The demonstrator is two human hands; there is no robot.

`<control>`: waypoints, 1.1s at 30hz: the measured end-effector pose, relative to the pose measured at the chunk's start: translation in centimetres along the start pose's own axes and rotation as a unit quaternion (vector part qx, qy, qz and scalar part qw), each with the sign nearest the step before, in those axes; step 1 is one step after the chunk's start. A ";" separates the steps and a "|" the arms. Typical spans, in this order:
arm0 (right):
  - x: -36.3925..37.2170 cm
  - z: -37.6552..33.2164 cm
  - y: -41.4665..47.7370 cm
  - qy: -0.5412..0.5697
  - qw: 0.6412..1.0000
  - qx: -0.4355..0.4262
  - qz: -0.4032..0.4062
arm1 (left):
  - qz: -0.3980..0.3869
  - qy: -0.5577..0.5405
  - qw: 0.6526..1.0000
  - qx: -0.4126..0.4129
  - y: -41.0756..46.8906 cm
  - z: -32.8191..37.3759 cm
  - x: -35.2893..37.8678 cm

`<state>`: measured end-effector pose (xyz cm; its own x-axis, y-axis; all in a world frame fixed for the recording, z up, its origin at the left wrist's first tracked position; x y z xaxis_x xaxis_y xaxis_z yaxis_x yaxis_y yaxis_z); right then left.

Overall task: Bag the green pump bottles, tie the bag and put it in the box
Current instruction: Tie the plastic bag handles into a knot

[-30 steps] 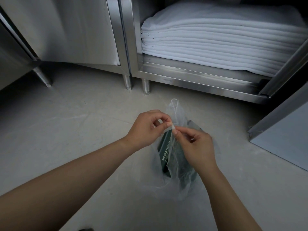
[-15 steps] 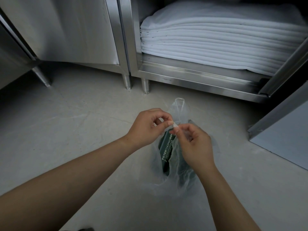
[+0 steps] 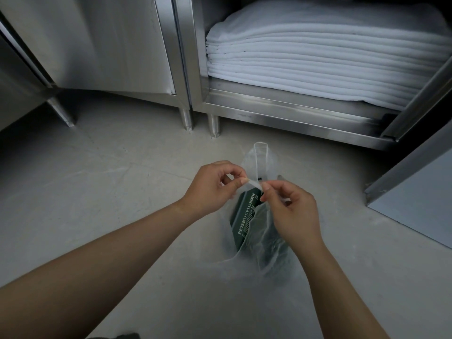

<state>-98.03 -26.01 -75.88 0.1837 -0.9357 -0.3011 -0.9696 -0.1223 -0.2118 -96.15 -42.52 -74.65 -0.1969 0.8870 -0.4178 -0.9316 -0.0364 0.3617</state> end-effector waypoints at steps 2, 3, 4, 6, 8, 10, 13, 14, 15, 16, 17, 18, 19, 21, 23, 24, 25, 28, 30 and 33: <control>0.2 0.1 0.0 0.011 1.000 0.004 0.004 | 0.003 -0.006 1.000 -0.014 -0.2 -0.2 -0.3; 0.4 0.0 0.0 0.020 1.000 0.005 0.006 | 0.008 -0.012 1.000 -0.023 -0.3 -0.3 -0.5; 0.4 -0.1 0.0 0.029 1.000 0.004 0.010 | 0.012 -0.022 0.999 -0.030 -0.3 -0.4 -0.7; 0.5 -0.4 0.2 0.051 0.999 0.001 0.020 | 0.017 -0.040 0.998 -0.040 -0.4 -0.6 -1.1; 0.6 -0.6 0.3 0.065 0.997 -0.002 0.031 | 0.022 -0.037 0.998 -0.045 -0.5 -0.7 -1.5; 0.9 -0.7 0.4 0.065 0.997 -0.006 0.036 | 0.033 -0.021 0.998 -0.043 -0.6 -0.7 -2.0; 1.6 -0.8 0.4 0.056 0.998 -0.012 0.016 | 0.034 -0.006 0.999 -0.034 -0.7 -0.5 -2.3; 1.8 -0.8 0.4 0.048 0.999 -0.016 0.006 | 0.027 -0.005 0.999 -0.032 -0.7 -0.5 -2.3; 2.1 -0.9 0.4 0.040 0.999 -0.019 -0.004 | 0.018 -0.002 0.999 -0.030 -0.6 -0.5 -2.2; 2.3 -0.8 0.4 0.034 0.999 -0.020 -0.011 | 0.008 0.000 0.999 -0.031 -0.6 -0.5 -2.1; 2.4 -0.8 0.3 0.031 0.999 -0.020 -0.018 | 0.000 -0.002 0.999 -0.036 -0.6 -0.5 -2.0; 2.5 -0.7 0.3 0.029 0.999 -0.021 -0.023 | -0.003 -0.010 0.999 -0.042 -0.7 -0.6 -1.9; 2.6 -0.6 0.3 0.026 0.999 -0.022 -0.026 | -0.004 -0.022 0.999 -0.049 -0.7 -0.7 -1.8; 2.6 -0.6 0.2 0.021 0.999 -0.029 -0.033 | -0.007 -0.041 0.998 -0.057 -0.6 -0.7 -1.5; 2.4 -0.5 0.2 0.017 0.998 -0.035 -0.041 | -0.008 -0.048 0.997 -0.062 -0.5 -0.6 -1.1; 2.3 -0.4 0.3 0.015 0.998 -0.037 -0.045 | -0.008 -0.048 0.997 -0.064 -0.5 -0.6 -0.9; 2.2 -0.3 0.3 0.014 0.998 -0.039 -0.050 | -0.008 -0.048 0.997 -0.065 -0.5 -0.5 -0.7; 1.5 -0.1 0.2 0.007 0.997 -0.048 -0.062 | -0.009 -0.060 0.996 -0.069 -0.5 -0.4 0.0; 0.9 -0.1 0.1 0.004 0.995 -0.057 -0.084 | -0.016 -0.083 0.994 -0.075 -0.4 -0.2 0.6; 0.0 -0.1 -0.1 -0.004 0.993 -0.068 -0.101 | -0.039 -0.109 0.990 -0.079 -0.3 0.2 1.6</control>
<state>-97.97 -26.04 -75.77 0.3777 -0.8849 -0.2726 -0.9254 -0.3515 -0.1414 -96.12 -40.99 -75.22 -0.0678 0.9677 -0.2426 -0.9810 -0.0204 0.1928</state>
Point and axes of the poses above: each hand's wrist, its own y-axis towards the middle knuckle, its own x-axis out of the palm, z = x × y, the point moved 6 cm from there along y, towards the middle knuckle, and after that the axes turned 15 degrees about x, right-handed, at the moved point
